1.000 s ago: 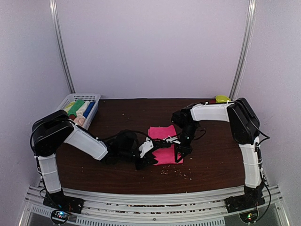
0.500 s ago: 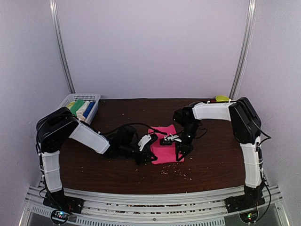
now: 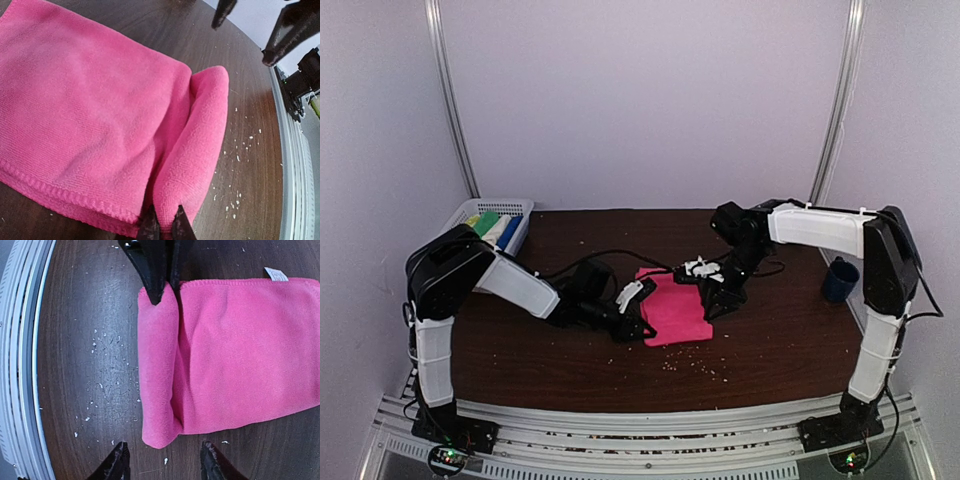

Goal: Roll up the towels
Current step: Roll the towel at the center of the board.

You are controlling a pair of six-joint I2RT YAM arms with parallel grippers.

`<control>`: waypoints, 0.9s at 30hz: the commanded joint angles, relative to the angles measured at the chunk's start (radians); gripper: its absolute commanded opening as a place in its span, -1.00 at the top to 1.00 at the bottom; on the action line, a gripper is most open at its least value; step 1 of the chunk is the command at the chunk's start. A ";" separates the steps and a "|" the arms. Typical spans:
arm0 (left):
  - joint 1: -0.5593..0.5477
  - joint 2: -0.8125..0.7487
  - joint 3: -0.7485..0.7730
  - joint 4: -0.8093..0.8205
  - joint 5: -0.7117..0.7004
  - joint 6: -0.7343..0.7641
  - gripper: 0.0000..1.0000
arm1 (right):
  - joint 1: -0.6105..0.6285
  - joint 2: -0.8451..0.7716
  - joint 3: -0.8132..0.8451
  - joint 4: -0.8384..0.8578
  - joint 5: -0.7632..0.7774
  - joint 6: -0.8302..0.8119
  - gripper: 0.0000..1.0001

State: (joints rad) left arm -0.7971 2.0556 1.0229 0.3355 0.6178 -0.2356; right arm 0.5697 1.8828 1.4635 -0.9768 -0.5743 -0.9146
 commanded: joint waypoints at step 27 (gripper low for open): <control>0.053 0.101 0.040 -0.044 0.023 -0.095 1.00 | 0.201 -0.308 -0.698 0.955 0.278 -0.168 -0.10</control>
State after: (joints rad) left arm -0.7639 2.1021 1.0599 0.3416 0.6930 -0.3233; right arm 0.7555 1.5517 0.7689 -0.0616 -0.3447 -1.0927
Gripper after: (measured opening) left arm 0.037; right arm 0.559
